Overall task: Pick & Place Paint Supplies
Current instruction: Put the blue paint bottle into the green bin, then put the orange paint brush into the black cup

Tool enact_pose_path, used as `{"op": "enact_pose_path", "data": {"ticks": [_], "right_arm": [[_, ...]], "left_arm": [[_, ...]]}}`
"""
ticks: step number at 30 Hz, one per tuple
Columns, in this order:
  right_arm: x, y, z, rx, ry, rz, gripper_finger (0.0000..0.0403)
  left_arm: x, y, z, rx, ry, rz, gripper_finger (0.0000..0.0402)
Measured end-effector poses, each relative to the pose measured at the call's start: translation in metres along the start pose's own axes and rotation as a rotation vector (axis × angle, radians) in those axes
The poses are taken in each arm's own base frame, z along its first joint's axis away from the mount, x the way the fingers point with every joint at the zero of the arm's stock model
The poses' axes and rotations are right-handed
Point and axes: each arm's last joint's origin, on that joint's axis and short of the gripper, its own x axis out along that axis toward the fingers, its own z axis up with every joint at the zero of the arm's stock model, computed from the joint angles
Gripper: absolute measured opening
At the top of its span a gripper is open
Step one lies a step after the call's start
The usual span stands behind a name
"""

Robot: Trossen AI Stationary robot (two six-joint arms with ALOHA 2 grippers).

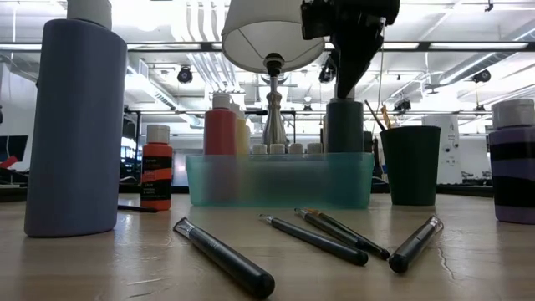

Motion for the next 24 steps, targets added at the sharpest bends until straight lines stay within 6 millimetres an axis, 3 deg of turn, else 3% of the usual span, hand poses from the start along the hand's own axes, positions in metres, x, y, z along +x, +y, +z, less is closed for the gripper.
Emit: {"op": "enact_pose_path", "data": {"ticks": [3, 12, 24], "right_arm": [[0.001, 0.0, 0.0, 0.0, 0.0, -0.001, 0.0125], [-0.002, 0.0, 0.002, -0.002, -0.013, 0.0, 0.0228], [-0.053, -0.002, 0.007, 0.092, -0.16, 0.017, 0.0269]], "left_arm": [[0.0, 0.0, 0.0, 0.0, 0.0, 0.0, 0.0125], [0.0, 0.0, 0.0, -0.003, 0.0, 0.0, 0.0125], [0.0, 0.0, 0.0, -0.003, 0.0, 0.0, 0.0125]]}}
